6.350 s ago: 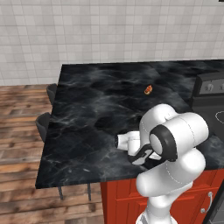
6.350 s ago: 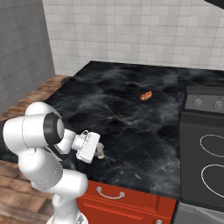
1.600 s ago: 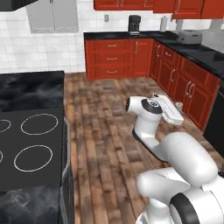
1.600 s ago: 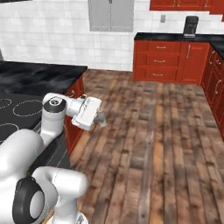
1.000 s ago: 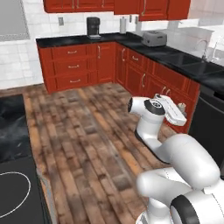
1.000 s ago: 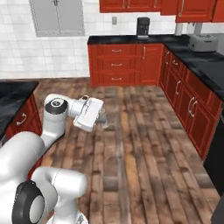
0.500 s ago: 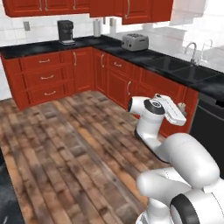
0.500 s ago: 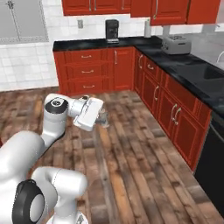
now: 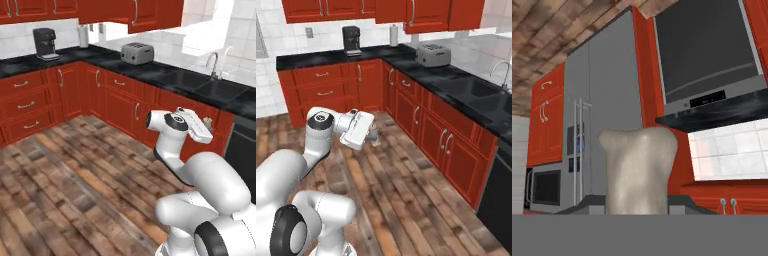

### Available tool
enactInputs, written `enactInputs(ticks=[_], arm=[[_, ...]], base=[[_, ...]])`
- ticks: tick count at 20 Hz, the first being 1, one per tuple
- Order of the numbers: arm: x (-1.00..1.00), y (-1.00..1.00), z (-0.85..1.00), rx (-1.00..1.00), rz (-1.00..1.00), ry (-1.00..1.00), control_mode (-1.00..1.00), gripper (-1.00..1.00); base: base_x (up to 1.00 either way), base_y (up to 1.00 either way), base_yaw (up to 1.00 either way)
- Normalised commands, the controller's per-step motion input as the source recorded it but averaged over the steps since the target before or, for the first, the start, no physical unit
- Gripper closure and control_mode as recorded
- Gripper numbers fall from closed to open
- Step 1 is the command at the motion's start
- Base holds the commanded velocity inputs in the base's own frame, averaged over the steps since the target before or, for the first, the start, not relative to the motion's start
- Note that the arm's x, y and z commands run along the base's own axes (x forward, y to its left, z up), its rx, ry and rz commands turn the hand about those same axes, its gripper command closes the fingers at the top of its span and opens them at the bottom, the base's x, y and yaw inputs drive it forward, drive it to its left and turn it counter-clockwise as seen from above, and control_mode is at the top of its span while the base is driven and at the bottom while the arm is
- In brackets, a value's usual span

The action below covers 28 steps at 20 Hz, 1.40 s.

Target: Pick the candle and jar from the dining table and place them in the open cabinet. Close the cabinet after placing the objects.

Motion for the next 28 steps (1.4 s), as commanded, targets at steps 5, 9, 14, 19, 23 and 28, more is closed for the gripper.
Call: enactInputs(ticks=[5,9,14,19,23,28], arm=[[0.0,0.0,0.0,0.0,0.0,0.0,1.0,1.0],[0.0,0.0,0.0,0.0,0.0,0.0,1.0,1.0],[0.0,0.0,0.0,0.0,0.0,0.0,1.0,1.0],[0.0,0.0,0.0,0.0,0.0,0.0,1.0,1.0],[0.0,0.0,0.0,0.0,0.0,0.0,1.0,1.0],[0.0,0.0,0.0,0.0,0.0,0.0,1.0,1.0]], base=[[1.0,0.51,-0.34],[0.97,0.55,-0.33],[0.96,0.55,-0.32],[0.93,0.55,-0.31],[0.92,0.56,-0.31],[0.9,0.5,-0.3]])
